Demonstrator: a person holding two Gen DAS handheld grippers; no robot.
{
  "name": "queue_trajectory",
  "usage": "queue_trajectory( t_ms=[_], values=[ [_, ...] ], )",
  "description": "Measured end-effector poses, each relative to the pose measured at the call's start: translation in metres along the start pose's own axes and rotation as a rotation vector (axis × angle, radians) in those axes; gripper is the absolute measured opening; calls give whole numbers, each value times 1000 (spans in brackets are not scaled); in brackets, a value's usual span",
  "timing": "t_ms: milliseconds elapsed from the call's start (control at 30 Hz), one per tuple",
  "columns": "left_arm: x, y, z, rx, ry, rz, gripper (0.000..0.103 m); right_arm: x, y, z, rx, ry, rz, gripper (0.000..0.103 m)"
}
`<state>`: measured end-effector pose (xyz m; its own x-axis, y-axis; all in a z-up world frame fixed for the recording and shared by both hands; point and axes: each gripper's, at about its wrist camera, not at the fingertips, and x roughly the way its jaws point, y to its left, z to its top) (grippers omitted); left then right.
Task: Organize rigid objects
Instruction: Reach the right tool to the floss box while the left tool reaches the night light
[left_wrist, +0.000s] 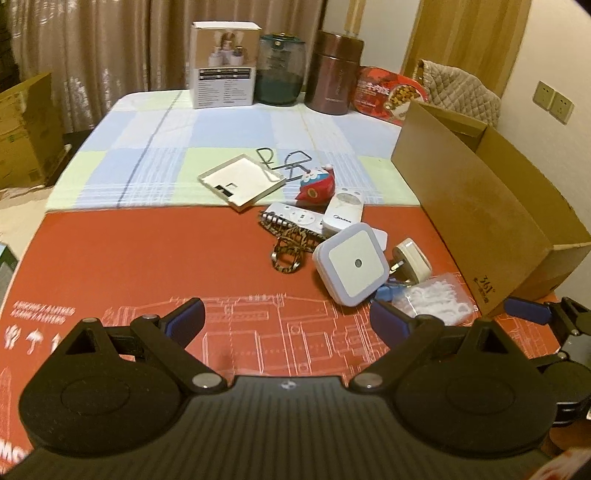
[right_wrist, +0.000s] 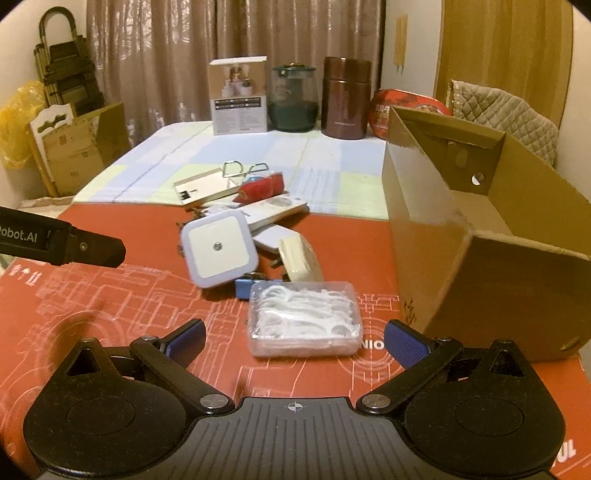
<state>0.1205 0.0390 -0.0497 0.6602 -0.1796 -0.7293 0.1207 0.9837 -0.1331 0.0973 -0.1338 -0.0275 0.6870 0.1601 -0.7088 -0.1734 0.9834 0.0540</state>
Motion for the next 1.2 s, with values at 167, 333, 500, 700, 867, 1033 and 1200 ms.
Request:
queue_trajectory(
  t_ms=[167, 333, 500, 700, 867, 1033, 1200],
  values=[
    [21, 2, 5, 29, -12, -58, 94, 21, 0, 0, 8, -25, -54, 100],
    [33, 2, 8, 59, -26, -111, 93, 37, 1, -3, 35, -24, -83, 94],
    [37, -1, 9, 91, -39, -162, 92, 47, -1, -5, 67, -19, -93, 86],
    [41, -12, 8, 216, -55, -151, 92, 50, -2, -8, 70, -10, -96, 84],
    [48, -32, 1, 441, -75, -110, 92, 45, -7, -9, 95, -3, -92, 84],
    [61, -52, -13, 679, -111, -22, 87, 36, -12, -14, 111, 5, -88, 84],
    [72, -71, -27, 867, -157, 31, 84, 34, -13, -16, 102, 5, -95, 84]
  ],
)
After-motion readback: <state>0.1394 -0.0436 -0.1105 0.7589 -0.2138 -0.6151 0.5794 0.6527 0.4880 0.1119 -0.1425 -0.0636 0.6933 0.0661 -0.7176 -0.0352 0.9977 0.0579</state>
